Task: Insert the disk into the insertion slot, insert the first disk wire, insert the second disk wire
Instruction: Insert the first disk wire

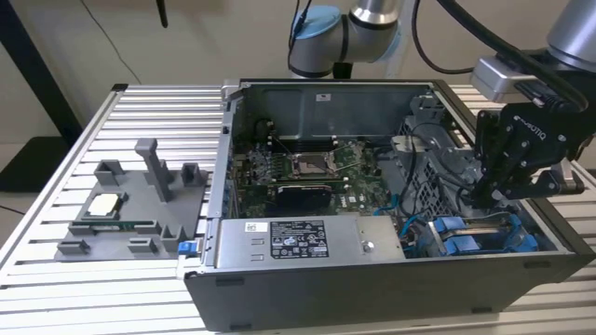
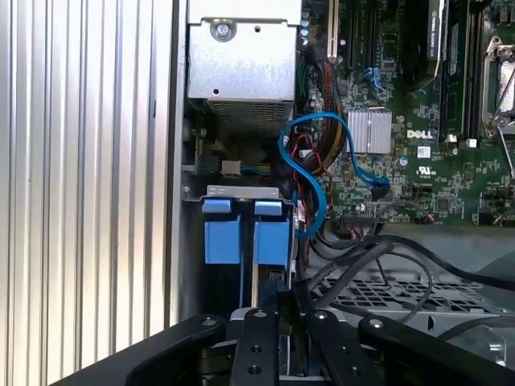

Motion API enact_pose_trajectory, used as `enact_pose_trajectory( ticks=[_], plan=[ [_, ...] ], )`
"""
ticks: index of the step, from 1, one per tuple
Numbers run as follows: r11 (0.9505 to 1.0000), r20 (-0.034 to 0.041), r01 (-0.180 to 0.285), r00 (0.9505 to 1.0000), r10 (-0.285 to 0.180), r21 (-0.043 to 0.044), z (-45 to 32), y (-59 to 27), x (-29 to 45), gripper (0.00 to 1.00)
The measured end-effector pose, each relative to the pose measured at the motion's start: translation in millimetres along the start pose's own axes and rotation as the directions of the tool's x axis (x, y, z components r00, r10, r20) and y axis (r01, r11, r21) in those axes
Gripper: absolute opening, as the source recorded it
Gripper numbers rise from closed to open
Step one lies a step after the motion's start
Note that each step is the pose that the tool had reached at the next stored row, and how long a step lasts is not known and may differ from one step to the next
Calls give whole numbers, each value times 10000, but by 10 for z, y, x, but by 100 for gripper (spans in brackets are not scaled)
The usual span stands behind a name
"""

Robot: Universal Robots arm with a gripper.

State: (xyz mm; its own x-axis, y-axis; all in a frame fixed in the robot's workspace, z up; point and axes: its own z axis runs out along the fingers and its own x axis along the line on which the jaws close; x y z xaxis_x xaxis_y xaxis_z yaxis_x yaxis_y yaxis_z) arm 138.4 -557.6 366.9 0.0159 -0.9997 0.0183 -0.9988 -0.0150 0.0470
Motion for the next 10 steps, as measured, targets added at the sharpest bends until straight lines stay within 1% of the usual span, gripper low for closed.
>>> enact_pose_trajectory(
  ticks=[10],
  plan=[
    [10000, -8, 0, 10000, 0, 0, 23, -1, -1, 19]
  ],
)
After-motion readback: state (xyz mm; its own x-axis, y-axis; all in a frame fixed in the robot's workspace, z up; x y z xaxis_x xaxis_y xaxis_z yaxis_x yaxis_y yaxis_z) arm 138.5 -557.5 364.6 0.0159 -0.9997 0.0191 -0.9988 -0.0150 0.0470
